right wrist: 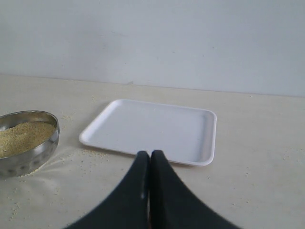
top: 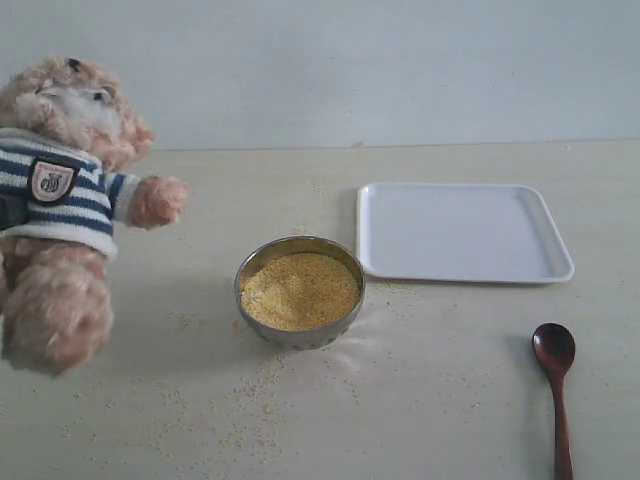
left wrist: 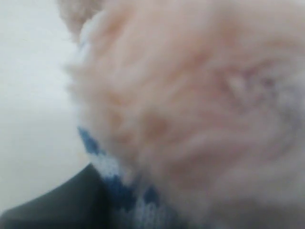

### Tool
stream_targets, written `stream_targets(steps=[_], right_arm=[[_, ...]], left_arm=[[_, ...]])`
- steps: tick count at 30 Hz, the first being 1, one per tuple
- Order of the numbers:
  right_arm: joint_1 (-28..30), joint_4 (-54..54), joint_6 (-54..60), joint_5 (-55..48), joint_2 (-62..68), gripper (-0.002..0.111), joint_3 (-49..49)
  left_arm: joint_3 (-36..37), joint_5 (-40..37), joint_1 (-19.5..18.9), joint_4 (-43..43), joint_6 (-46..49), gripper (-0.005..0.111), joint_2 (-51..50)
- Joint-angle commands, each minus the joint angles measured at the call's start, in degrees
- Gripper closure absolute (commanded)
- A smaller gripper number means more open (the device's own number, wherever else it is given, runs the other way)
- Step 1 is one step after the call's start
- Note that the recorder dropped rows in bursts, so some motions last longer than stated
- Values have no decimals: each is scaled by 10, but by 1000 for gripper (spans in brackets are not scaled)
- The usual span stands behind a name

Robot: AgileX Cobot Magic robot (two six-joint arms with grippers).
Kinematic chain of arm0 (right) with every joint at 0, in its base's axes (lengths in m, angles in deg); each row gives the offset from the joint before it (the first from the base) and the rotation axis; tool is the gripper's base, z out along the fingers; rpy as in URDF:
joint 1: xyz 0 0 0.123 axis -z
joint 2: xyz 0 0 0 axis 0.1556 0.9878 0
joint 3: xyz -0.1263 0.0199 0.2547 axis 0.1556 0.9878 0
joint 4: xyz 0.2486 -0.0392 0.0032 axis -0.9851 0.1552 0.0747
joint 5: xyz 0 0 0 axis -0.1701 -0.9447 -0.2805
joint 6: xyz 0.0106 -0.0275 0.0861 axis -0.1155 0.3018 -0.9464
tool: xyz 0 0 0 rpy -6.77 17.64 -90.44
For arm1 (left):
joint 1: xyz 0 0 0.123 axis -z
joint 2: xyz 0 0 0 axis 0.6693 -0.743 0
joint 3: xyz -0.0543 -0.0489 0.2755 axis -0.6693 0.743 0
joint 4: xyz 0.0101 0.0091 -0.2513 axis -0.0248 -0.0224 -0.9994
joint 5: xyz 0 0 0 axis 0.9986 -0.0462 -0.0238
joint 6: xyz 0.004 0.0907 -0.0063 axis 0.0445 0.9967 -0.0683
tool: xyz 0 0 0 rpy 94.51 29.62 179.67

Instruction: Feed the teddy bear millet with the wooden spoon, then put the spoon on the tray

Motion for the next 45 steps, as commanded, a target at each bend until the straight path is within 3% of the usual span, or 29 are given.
stream_targets(steps=[1, 6, 11, 23, 34, 45], right_arm=[[-1, -1, 0, 4, -3, 108, 0], [-1, -1, 0, 4, -3, 108, 0], [-1, -1, 0, 4, -3, 108, 0], [-1, -1, 0, 4, -3, 108, 0], [-1, -1, 0, 4, -3, 108, 0], [-1, -1, 0, 4, -3, 108, 0]], left_arm=[[52, -65, -40, 96, -79, 102, 94], [129, -65, -58, 107, -85, 102, 167], [142, -65, -59, 98, -86, 102, 178], [172, -44, -59, 82, -68, 102, 128], [196, 54, -59, 30, -13, 102, 68], [197, 16, -59, -12, 58, 102, -40]])
